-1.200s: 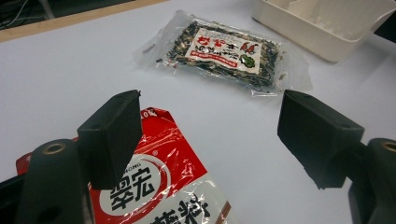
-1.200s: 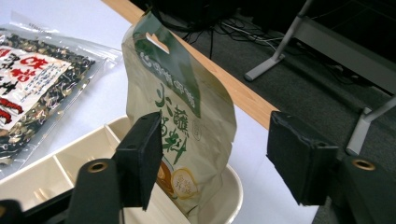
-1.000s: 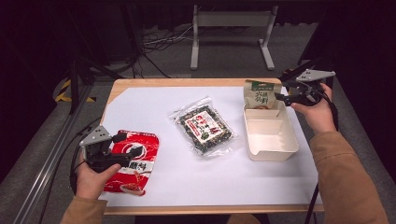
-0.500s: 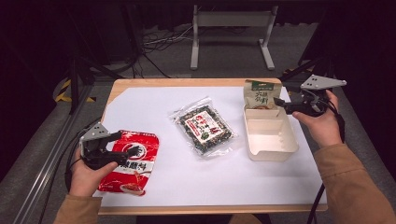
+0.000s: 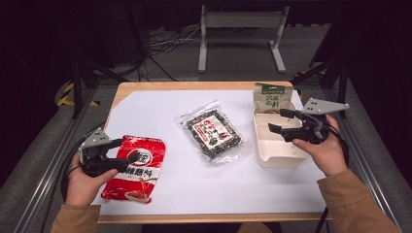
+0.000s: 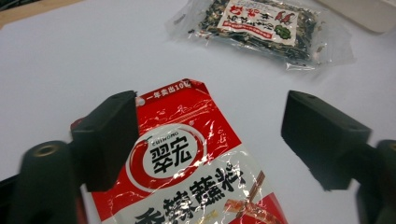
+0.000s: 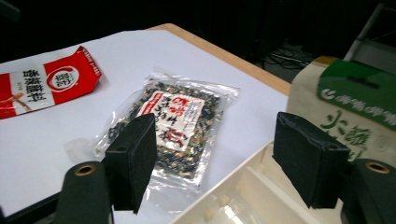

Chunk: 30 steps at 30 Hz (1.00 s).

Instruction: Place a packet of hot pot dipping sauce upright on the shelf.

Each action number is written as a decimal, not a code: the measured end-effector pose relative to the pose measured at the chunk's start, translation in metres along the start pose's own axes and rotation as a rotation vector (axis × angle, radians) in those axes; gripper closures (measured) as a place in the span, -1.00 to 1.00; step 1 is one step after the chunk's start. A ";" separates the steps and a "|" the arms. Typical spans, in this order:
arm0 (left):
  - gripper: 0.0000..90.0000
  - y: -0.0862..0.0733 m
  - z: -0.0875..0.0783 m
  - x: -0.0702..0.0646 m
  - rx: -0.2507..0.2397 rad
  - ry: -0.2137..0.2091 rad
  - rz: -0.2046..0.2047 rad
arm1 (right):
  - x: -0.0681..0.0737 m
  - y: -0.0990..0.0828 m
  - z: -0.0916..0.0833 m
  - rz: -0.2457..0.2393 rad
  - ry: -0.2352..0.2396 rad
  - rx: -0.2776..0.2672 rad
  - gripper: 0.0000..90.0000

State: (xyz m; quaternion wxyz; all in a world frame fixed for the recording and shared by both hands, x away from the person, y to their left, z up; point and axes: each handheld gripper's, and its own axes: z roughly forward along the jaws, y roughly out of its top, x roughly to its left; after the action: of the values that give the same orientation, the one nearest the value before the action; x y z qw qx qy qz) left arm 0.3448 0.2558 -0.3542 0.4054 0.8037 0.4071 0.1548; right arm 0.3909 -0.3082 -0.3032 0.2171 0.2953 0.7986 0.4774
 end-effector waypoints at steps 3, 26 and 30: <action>-0.44 -0.001 0.000 0.002 0.003 0.021 -0.003 | 0.007 -0.004 0.002 -0.008 0.004 0.010 -0.31; -0.45 -0.007 0.001 0.024 -0.024 0.050 -0.035 | 0.058 -0.040 0.023 -0.036 0.105 0.039 -0.38; -0.46 -0.006 0.007 0.036 -0.005 0.067 -0.045 | 0.064 -0.044 0.029 -0.051 0.122 0.053 -0.38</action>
State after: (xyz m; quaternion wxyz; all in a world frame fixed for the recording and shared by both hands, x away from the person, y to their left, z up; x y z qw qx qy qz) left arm 0.3683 0.2823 -0.3659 0.3968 0.7879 0.4379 0.1733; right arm 0.3504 -0.2627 -0.3597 0.1720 0.2507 0.8301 0.4675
